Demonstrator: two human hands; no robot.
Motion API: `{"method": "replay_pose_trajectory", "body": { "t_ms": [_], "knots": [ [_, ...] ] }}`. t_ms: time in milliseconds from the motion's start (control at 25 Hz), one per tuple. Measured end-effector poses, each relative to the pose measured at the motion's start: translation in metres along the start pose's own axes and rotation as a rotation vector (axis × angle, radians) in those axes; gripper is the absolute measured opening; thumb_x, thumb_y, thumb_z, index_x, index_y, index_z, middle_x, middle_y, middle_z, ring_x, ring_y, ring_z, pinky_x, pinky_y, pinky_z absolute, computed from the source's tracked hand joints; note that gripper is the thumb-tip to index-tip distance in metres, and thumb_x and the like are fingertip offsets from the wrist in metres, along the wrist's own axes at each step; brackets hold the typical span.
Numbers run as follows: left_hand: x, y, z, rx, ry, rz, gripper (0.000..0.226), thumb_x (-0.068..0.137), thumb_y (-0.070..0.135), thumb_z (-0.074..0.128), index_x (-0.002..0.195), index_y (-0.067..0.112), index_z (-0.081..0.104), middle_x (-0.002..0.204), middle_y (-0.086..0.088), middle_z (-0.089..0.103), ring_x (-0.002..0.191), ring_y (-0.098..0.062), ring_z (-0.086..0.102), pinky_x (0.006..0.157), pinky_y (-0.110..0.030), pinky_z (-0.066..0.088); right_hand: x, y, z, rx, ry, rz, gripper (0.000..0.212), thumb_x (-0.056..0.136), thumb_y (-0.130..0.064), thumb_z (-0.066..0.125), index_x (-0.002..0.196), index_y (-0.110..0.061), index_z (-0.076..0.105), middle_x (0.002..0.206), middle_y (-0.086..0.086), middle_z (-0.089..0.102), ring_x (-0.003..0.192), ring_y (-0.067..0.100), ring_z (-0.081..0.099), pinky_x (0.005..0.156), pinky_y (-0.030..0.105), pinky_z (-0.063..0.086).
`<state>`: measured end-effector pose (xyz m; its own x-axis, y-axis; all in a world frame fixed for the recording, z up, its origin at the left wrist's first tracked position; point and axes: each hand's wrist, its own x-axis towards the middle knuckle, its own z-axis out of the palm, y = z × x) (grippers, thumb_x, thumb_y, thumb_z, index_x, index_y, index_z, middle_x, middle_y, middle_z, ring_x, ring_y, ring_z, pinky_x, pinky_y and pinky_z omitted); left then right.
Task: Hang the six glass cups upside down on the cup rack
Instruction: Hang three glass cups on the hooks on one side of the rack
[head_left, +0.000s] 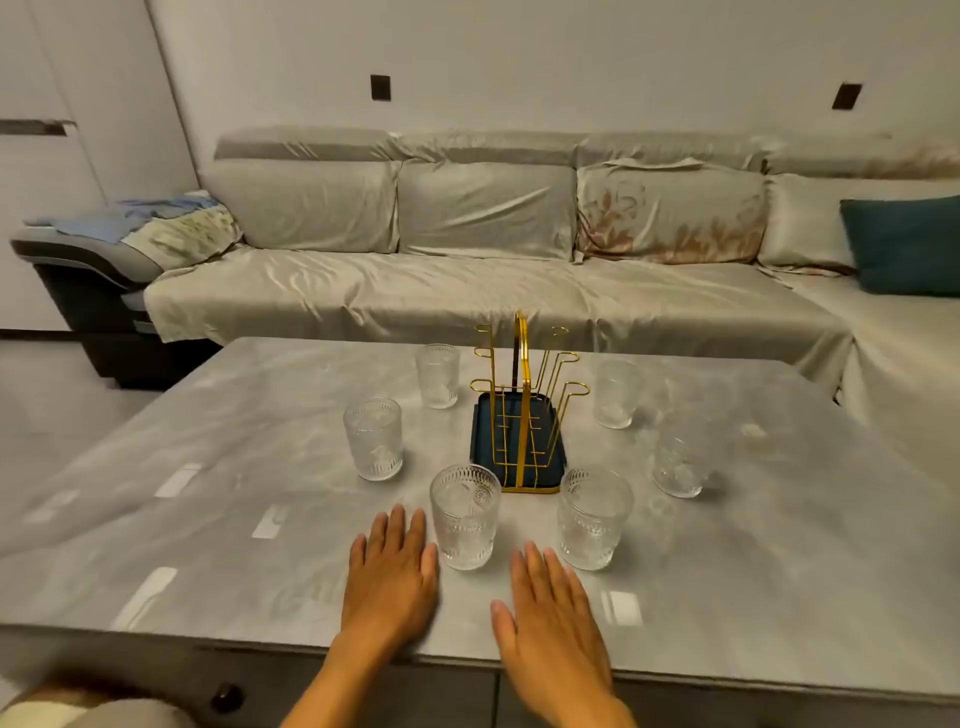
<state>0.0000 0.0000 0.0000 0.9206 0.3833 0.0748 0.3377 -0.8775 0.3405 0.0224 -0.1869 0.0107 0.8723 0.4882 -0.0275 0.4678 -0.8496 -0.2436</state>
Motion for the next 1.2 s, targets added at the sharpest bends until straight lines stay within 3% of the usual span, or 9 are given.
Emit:
{"method": "replay_pose_trajectory", "body": {
  "t_ms": [160,280,360,560,720,840,920,1040,1200],
  "knots": [
    [0.004,0.002,-0.002,-0.003,0.024,-0.03,0.059,0.097,0.043,0.023,0.152,0.025,0.01,0.163,-0.005,0.005,0.148,-0.023,0.002,0.118,-0.043,0.004,0.007,0.003,0.007,0.022,0.01,0.012,0.068,0.094,-0.048,0.014,0.15,-0.015,-0.006,0.159,0.005,-0.013,0.143,0.02,-0.017,0.114,0.037,-0.012],
    [0.013,0.005,-0.01,-0.235,-0.038,-0.003,0.079,0.076,0.043,0.056,0.147,0.031,0.023,0.155,0.001,0.032,0.143,-0.02,0.022,0.117,-0.047,0.004,0.028,0.0,0.006,0.146,0.081,0.019,0.059,0.094,-0.029,0.023,0.15,-0.015,0.006,0.16,0.008,-0.009,0.144,0.02,-0.013,0.114,0.034,-0.006],
    [0.012,0.011,-0.014,-0.426,-0.053,0.064,0.093,0.062,0.052,0.066,0.144,0.039,0.024,0.142,0.014,0.046,0.134,-0.009,0.034,0.117,-0.045,-0.001,0.04,-0.002,0.009,0.212,0.14,0.068,0.06,0.095,-0.024,0.026,0.15,-0.015,0.003,0.159,0.007,-0.016,0.143,0.02,-0.016,0.114,0.034,-0.002],
    [0.017,0.016,-0.01,-0.569,0.041,0.051,0.085,0.054,0.068,0.071,0.129,0.048,0.037,0.121,0.026,0.056,0.115,0.005,0.045,0.117,-0.041,0.004,0.054,-0.008,0.017,0.239,0.162,0.201,0.068,0.094,-0.029,0.029,0.149,-0.014,-0.008,0.155,0.006,-0.027,0.142,0.022,-0.021,0.113,0.034,0.0],
    [0.02,0.016,-0.009,-0.576,0.032,0.049,0.082,0.051,0.068,0.072,0.123,0.048,0.039,0.111,0.031,0.052,0.098,0.026,0.032,0.116,-0.044,0.012,0.061,0.001,0.016,0.147,0.213,0.248,0.069,0.092,-0.038,0.024,0.15,-0.014,-0.004,0.158,0.011,-0.017,0.142,0.027,-0.02,0.112,0.041,-0.007],
    [0.018,0.019,-0.01,-0.665,0.061,0.053,0.075,0.051,0.058,0.08,0.116,0.044,0.046,0.111,0.022,0.06,0.103,0.011,0.048,0.106,-0.045,0.036,0.07,0.007,0.012,0.144,0.214,0.135,0.065,0.092,-0.037,0.027,0.15,-0.02,0.002,0.158,0.005,-0.017,0.142,0.023,-0.018,0.113,0.038,-0.005],
    [0.018,0.016,-0.02,-0.816,0.092,0.011,0.072,0.048,0.049,0.087,0.11,0.043,0.05,0.109,0.013,0.065,0.1,-0.007,0.061,0.084,-0.034,0.054,0.079,0.013,0.008,0.148,0.204,0.106,0.064,0.093,-0.039,0.028,0.15,-0.023,0.005,0.159,0.004,-0.016,0.143,0.023,-0.017,0.113,0.037,-0.003],
    [0.028,0.006,-0.055,-0.963,0.242,-0.035,0.07,0.046,0.045,0.09,0.108,0.037,0.059,0.105,0.005,0.068,0.088,-0.009,0.068,0.068,-0.025,0.057,0.089,0.016,0.006,0.1,0.198,0.086,0.063,0.092,-0.042,0.023,0.15,-0.027,0.005,0.16,0.007,-0.009,0.144,0.025,-0.013,0.114,0.039,-0.002],
    [0.061,0.007,-0.127,-1.015,0.348,0.025,0.073,0.042,0.039,0.094,0.11,0.035,0.065,0.106,0.001,0.072,0.092,-0.016,0.07,0.075,-0.033,0.057,0.099,0.016,0.007,0.073,0.204,0.092,0.064,0.09,-0.047,0.02,0.15,-0.031,0.003,0.16,0.009,-0.003,0.144,0.025,-0.013,0.114,0.041,-0.004]
  ]
}}
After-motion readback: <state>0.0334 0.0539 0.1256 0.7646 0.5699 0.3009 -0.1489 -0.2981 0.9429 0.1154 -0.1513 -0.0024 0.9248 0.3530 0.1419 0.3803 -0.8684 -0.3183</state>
